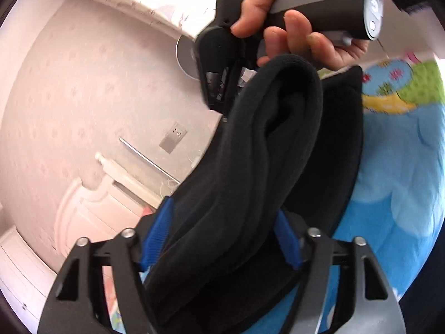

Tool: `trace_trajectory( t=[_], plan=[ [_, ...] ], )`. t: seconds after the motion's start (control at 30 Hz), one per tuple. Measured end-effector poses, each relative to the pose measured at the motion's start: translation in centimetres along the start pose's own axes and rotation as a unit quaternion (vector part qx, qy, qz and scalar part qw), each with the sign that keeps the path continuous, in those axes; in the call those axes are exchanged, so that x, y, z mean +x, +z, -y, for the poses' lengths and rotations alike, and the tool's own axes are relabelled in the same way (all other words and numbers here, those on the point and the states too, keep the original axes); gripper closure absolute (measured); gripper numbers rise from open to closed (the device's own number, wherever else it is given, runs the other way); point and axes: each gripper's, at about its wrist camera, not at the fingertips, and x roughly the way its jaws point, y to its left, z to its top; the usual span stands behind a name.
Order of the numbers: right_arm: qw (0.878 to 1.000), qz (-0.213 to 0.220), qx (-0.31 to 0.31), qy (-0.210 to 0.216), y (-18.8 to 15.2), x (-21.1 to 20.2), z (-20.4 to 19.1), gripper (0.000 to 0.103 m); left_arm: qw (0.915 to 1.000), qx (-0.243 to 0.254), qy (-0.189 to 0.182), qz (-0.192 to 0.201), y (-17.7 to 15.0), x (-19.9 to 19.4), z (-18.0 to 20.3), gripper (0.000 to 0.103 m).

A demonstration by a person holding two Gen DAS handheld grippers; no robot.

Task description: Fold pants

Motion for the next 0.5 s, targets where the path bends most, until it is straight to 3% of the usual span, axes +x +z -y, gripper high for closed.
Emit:
trace_trajectory(
  t=[0.1, 0.3, 0.43, 0.5],
  plan=[
    [1.000, 0.006, -0.015, 0.003, -0.9, 0.2, 0.4, 0.077, 0.9997, 0.017, 0.016, -0.006, -1.4, -0.3, -0.2, 0.019],
    [1.000, 0.011, -0.012, -0.020, -1.2, 0.1, 0.9, 0.070, 0.9983, 0.047, 0.027, -0.023, -2.4, 0.0, 0.3, 0.018],
    [0.999, 0.021, -0.022, -0.043, -1.4, 0.1, 0.4, 0.059, 0.9982, 0.042, 0.011, -0.042, -1.9, 0.5, -0.3, 0.033],
    [0.995, 0.039, -0.039, -0.078, -1.9, 0.0, -0.5, 0.053, 0.9980, 0.048, 0.009, -0.039, -2.2, 0.3, -0.4, 0.039]
  ],
)
